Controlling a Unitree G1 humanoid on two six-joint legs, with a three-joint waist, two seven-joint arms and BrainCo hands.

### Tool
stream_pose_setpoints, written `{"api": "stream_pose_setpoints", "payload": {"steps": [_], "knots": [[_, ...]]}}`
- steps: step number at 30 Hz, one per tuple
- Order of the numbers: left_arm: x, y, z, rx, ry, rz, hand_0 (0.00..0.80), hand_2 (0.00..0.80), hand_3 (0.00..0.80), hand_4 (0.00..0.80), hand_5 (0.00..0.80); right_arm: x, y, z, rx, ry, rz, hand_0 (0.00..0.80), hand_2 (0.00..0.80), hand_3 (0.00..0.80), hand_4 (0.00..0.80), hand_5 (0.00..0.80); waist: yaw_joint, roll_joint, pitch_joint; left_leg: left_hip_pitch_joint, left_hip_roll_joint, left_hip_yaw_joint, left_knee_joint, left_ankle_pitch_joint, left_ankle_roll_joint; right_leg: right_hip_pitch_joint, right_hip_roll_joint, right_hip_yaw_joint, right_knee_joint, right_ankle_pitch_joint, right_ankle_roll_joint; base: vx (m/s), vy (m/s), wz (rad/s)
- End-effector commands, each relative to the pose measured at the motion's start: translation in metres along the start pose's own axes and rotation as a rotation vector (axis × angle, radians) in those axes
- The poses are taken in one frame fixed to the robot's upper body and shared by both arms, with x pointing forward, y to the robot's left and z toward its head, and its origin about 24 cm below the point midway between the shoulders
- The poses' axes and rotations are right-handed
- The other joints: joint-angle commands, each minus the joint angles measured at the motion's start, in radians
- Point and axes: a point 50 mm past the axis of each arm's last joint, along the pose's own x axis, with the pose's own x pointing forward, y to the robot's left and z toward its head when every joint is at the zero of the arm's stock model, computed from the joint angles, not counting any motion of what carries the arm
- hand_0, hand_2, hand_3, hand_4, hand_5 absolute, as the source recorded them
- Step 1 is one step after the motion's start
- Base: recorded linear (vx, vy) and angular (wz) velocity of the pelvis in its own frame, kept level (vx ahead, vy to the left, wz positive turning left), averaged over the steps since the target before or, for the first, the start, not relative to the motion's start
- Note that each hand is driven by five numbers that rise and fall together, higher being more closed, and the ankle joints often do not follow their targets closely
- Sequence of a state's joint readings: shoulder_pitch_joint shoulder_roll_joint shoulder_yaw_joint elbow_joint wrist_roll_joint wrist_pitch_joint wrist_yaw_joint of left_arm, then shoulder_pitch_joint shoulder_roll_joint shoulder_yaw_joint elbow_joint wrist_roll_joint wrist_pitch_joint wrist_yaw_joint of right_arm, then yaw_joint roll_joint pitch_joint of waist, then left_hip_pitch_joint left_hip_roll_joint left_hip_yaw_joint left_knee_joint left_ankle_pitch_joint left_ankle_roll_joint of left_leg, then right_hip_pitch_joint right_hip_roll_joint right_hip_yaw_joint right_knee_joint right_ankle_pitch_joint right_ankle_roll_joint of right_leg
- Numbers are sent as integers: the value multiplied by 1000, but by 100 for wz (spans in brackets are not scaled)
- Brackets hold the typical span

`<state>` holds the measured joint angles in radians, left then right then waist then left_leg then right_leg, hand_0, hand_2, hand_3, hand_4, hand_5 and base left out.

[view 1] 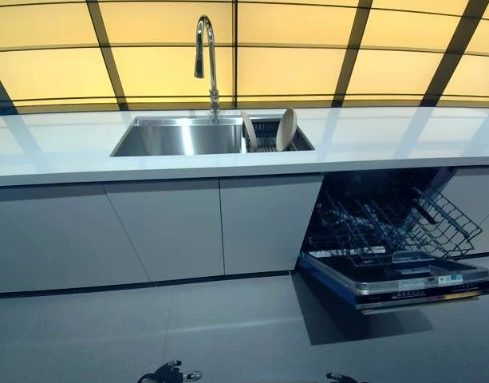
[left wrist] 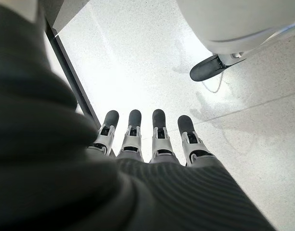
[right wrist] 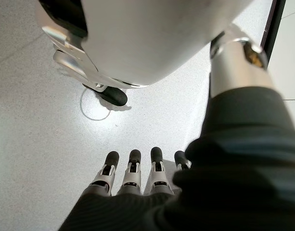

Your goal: Take plates into dishwasher

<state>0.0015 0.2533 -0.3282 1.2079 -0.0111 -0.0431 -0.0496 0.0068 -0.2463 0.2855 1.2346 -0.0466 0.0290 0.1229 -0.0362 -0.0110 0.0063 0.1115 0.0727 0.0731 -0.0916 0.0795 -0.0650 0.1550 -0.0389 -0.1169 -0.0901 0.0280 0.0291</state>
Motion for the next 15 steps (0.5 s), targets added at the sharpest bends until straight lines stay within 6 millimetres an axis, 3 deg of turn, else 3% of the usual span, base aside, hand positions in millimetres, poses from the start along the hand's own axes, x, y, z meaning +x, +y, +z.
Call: {"api": "stream_pose_setpoints", "payload": {"steps": [1,4,7,10,11,12,14,15], "knots": [[5,3,27,41,-51,9,0,0,0,0,0,2,-7,18,-3,-22,-23,0,0,0,0,0,23,-9,42,38,-93,-15,4,-86,69,-11,6,-27,47,-28,28,0,0,0],[5,3,28,44,-51,9,0,0,0,0,0,2,-7,19,-8,-33,-16,0,0,0,0,0,25,-9,43,38,-94,-14,4,-86,71,-11,6,-27,46,-26,27,0,0,0],[5,5,29,50,-50,7,0,0,0,0,0,1,-6,33,-7,-134,41,0,0,0,0,0,28,-11,46,38,-95,-18,4,-85,72,-11,5,-28,47,-23,28,0,0,0],[4,12,26,86,-32,23,0,0,0,0,0,-20,0,105,138,-446,378,0,0,0,0,0,33,-30,53,24,-96,-23,14,-80,73,-22,3,-27,53,-17,30,-41,-29,0],[3,13,24,87,-28,24,0,0,0,0,0,-26,3,116,154,-496,438,0,0,0,0,0,33,-33,54,22,-96,-22,15,-80,74,-24,3,-26,54,-17,29,-48,-31,0],[2,15,20,88,-22,28,0,0,0,0,0,-46,9,142,178,-628,594,0,0,0,0,0,30,-38,55,18,-96,-20,14,-78,76,-29,3,-24,54,-16,28,-34,-17,0],[1,17,16,90,-15,30,0,0,0,0,0,-71,14,164,196,-794,755,0,0,0,0,0,26,-42,54,15,-98,-17,12,-76,77,-32,3,-25,52,-14,29,-35,6,2],[0,17,10,88,-7,32,0,0,0,0,0,-108,18,190,196,-1025,937,0,0,0,0,0,20,-44,53,12,-100,-12,7,-76,78,-38,2,-24,49,-13,32,-32,34,2]]}}
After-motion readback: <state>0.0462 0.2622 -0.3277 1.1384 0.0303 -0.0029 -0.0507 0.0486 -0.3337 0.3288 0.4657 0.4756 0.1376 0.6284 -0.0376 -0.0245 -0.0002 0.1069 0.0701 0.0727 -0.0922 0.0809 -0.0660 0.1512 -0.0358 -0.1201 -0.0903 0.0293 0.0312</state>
